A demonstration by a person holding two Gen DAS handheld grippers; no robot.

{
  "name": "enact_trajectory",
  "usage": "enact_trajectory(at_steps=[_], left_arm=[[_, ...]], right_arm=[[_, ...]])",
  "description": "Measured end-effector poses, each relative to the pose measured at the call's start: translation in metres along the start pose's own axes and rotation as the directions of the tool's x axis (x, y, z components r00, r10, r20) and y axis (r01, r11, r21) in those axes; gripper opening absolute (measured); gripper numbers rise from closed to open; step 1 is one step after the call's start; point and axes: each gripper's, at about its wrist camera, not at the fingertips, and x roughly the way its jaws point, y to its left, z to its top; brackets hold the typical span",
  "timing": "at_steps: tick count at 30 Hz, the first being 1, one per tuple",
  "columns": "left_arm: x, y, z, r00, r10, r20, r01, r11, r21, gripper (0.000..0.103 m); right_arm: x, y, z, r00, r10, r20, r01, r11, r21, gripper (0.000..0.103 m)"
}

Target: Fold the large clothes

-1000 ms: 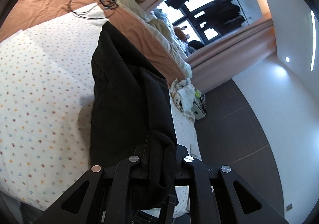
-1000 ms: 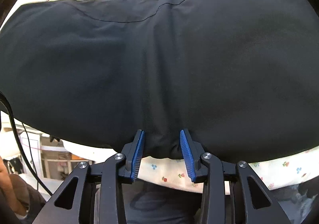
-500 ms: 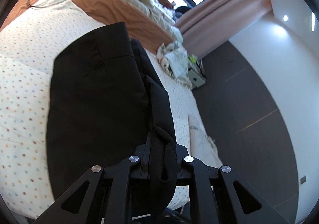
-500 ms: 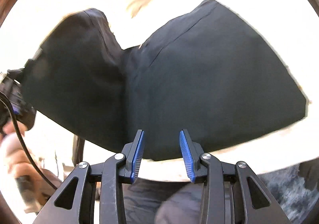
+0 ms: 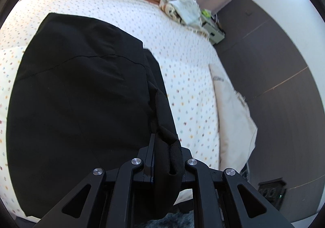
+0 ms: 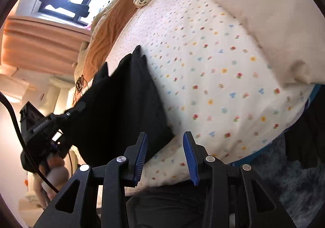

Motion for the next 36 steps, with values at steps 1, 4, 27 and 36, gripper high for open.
enact_trajectory(at_steps=[1,4,27,36], left_arm=[[0.004,-0.002,-0.003,1.0,0.004,-0.01,-0.004,1.0,0.004,0.013],[0.012,-0.01,-0.008,1.0,0.007,-0.027,-0.006,1.0,0.023,0.013],[-0.059,0.032,-0.004,0.999,0.025,0.047,-0.025,1.0,0.013,0.046],[-0.092,0.127,-0.017,0.985,0.162,0.053,-0.154,0.98,-0.127,0.046]], right_arm=[[-0.003,0.0,-0.002,1.0,0.005,0.0,-0.005,1.0,-0.001,0.038],[-0.008,-0.001,-0.002,1.0,0.017,-0.006,-0.017,1.0,-0.011,0.038],[0.008,0.023,0.003,0.994,0.109,-0.025,-0.111,0.992,-0.064,0.057],[0.057,0.047,0.008,0.998,0.046,-0.051,-0.051,0.992,-0.114,0.056]])
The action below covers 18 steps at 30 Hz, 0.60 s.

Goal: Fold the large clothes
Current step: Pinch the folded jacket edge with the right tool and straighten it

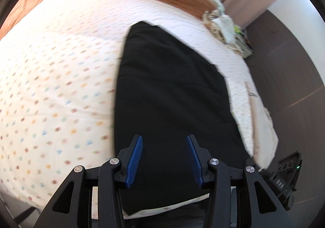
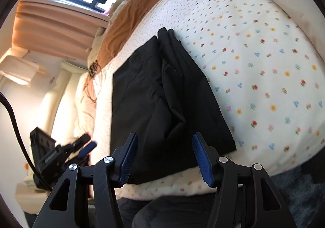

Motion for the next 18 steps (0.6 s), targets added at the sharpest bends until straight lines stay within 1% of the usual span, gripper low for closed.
enact_trajectory(at_steps=[1,2,3,4,6,7,9,11,13,16,17,18], left_arm=[[0.0,0.009,-0.002,1.0,0.011,-0.008,-0.011,1.0,-0.007,0.046],[0.002,0.016,-0.001,1.0,0.021,-0.015,-0.021,1.0,-0.012,0.046],[0.004,0.02,-0.003,0.999,0.031,-0.02,-0.031,0.999,-0.015,0.046],[0.005,0.024,-0.004,0.999,0.041,-0.024,-0.041,0.999,-0.018,0.046],[0.012,0.028,-0.007,0.997,0.071,-0.036,-0.072,0.997,-0.022,0.046],[0.016,0.029,-0.009,0.997,0.069,-0.046,-0.07,0.997,-0.024,0.046],[0.016,0.035,-0.017,0.996,0.047,-0.07,-0.048,0.999,-0.017,0.046],[0.024,0.026,-0.02,0.995,0.031,-0.099,-0.029,0.999,0.013,0.046],[0.022,0.023,-0.026,0.994,0.029,-0.102,-0.025,0.999,0.04,0.046],[0.024,0.027,-0.026,0.99,-0.029,-0.136,0.031,0.999,0.01,0.046],[0.025,0.028,-0.025,0.989,-0.04,-0.142,0.041,0.999,0.003,0.046],[0.024,0.028,-0.025,0.99,-0.035,-0.139,0.037,0.999,0.008,0.046]], right_arm=[[0.003,0.0,0.001,1.0,0.002,0.008,-0.002,1.0,0.002,0.047],[0.005,0.0,0.001,1.0,0.014,0.011,-0.014,1.0,0.001,0.025],[0.007,0.0,0.001,1.0,0.02,0.006,-0.02,1.0,-0.002,0.018],[0.008,-0.001,0.001,1.0,0.017,0.011,-0.017,1.0,-0.001,0.017],[0.004,-0.005,0.001,0.998,0.045,0.041,-0.045,0.999,0.015,0.013],[0.002,-0.008,0.0,0.997,0.051,0.054,-0.053,0.998,0.025,0.012],[0.0,-0.018,-0.002,0.996,0.056,0.066,-0.059,0.997,0.043,0.011],[-0.001,-0.028,-0.004,0.996,0.059,0.063,-0.063,0.996,0.061,0.01],[-0.002,-0.037,-0.007,0.996,0.062,0.062,-0.067,0.994,0.083,0.01],[-0.007,-0.05,-0.011,0.995,0.062,0.074,-0.071,0.991,0.115,0.009],[-0.009,-0.055,-0.012,0.995,0.061,0.078,-0.07,0.989,0.127,0.009],[-0.01,-0.058,-0.013,0.995,0.056,0.078,-0.066,0.989,0.134,0.009]])
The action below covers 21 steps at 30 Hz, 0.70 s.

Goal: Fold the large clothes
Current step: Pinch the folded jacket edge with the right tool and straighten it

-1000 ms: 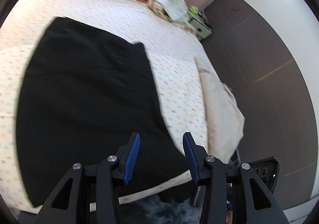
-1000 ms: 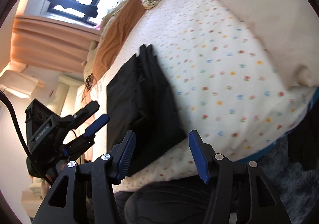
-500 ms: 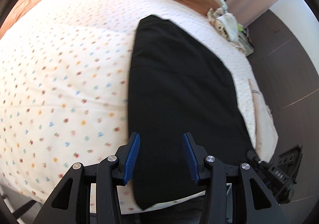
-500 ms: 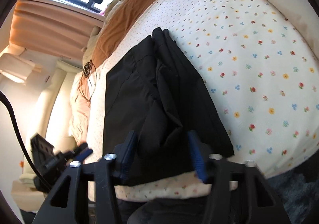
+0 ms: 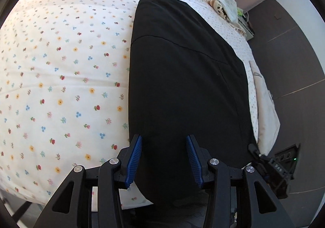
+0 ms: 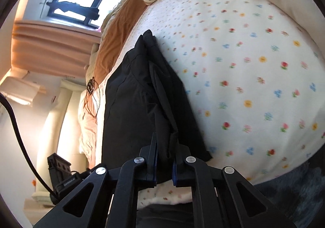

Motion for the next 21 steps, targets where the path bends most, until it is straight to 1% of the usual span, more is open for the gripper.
enact_trajectory(at_steps=[2,4,6,8,9,11,15,21], left_arm=[[-0.002,-0.002,0.001,0.999,0.034,0.022,-0.034,0.999,0.025,0.046],[-0.002,-0.002,0.003,0.998,0.047,0.039,-0.048,0.998,0.03,0.046],[-0.001,-0.002,0.006,0.998,0.043,0.043,-0.044,0.999,0.023,0.046],[0.003,-0.004,0.012,0.997,0.057,0.049,-0.058,0.998,0.024,0.046],[0.005,-0.004,0.015,0.997,0.063,0.049,-0.065,0.998,0.025,0.046],[0.009,-0.004,0.022,0.996,0.068,0.05,-0.069,0.997,0.02,0.046],[0.016,-0.004,0.037,0.995,0.075,0.061,-0.076,0.997,0.007,0.046],[0.024,-0.002,0.058,0.994,0.082,0.067,-0.082,0.997,-0.002,0.049]], right_arm=[[0.0,-0.001,0.0,1.0,-0.007,-0.016,0.007,1.0,-0.01,0.01],[-0.001,0.003,0.003,0.999,-0.011,-0.031,0.01,0.999,-0.034,0.012],[-0.005,0.012,0.008,0.999,-0.03,-0.028,0.028,0.997,-0.076,0.026],[-0.012,0.016,0.014,0.998,-0.066,-0.003,0.065,0.992,-0.109,0.054],[-0.016,0.017,0.018,0.998,-0.066,0.015,0.067,0.99,-0.121,0.058],[-0.019,0.015,0.028,0.998,-0.062,0.022,0.065,0.989,-0.13,0.059],[-0.01,0.015,0.054,0.997,-0.07,-0.018,0.066,0.986,-0.153,0.059],[0.023,0.018,0.085,0.99,-0.079,-0.117,0.054,0.978,-0.201,0.061]])
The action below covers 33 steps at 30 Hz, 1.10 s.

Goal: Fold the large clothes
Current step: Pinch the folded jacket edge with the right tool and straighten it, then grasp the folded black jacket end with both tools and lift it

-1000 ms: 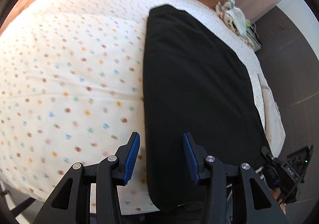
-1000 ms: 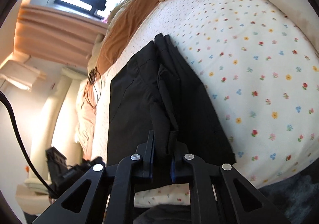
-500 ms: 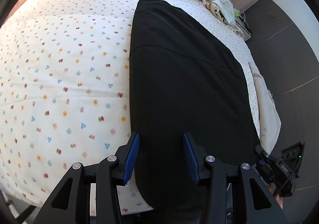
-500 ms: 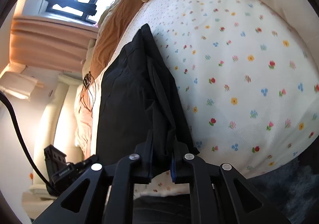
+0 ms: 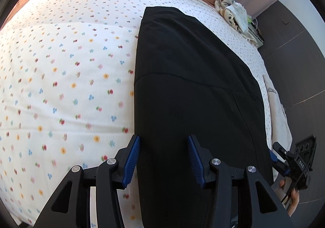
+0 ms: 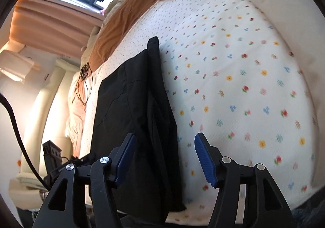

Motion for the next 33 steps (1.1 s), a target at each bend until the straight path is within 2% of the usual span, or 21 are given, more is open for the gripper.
enact_trajectory(at_steps=[5,8,13,23,28,30,32,33], left_arm=[[0.01,0.005,0.017,1.0,-0.01,0.008,0.01,1.0,-0.016,0.052],[0.016,0.007,0.027,1.0,-0.012,0.013,0.013,1.0,-0.018,0.053],[0.027,0.011,0.045,1.0,-0.02,0.017,0.02,0.999,-0.028,0.056],[0.049,0.015,0.081,0.999,-0.022,0.023,0.023,0.999,-0.037,0.059],[0.062,0.018,0.099,0.999,-0.03,0.023,0.032,0.997,-0.067,0.06],[0.064,0.018,0.103,0.999,-0.03,0.023,0.032,0.996,-0.082,0.061],[0.063,0.017,0.104,0.999,-0.028,0.029,0.03,0.995,-0.096,0.058],[0.061,0.016,0.103,0.999,-0.023,0.036,0.026,0.995,-0.096,0.055]], right_arm=[[0.029,-0.001,0.026,0.99,0.093,-0.102,-0.095,0.995,-0.016,0.061],[0.048,0.0,0.039,0.987,0.073,-0.145,-0.079,0.996,-0.037,0.061],[0.076,0.007,0.053,0.973,0.099,-0.211,-0.114,0.992,-0.061,0.061],[0.126,0.016,0.087,0.931,0.208,-0.301,-0.227,0.973,-0.03,0.061],[0.148,0.034,0.097,0.92,0.192,-0.341,-0.225,0.973,-0.059,0.061],[0.154,0.035,0.101,0.92,0.193,-0.342,-0.224,0.973,-0.053,0.056],[0.155,0.033,0.1,0.921,0.188,-0.341,-0.215,0.976,-0.041,0.038],[0.155,0.032,0.099,0.923,0.182,-0.338,-0.207,0.978,-0.038,0.036]])
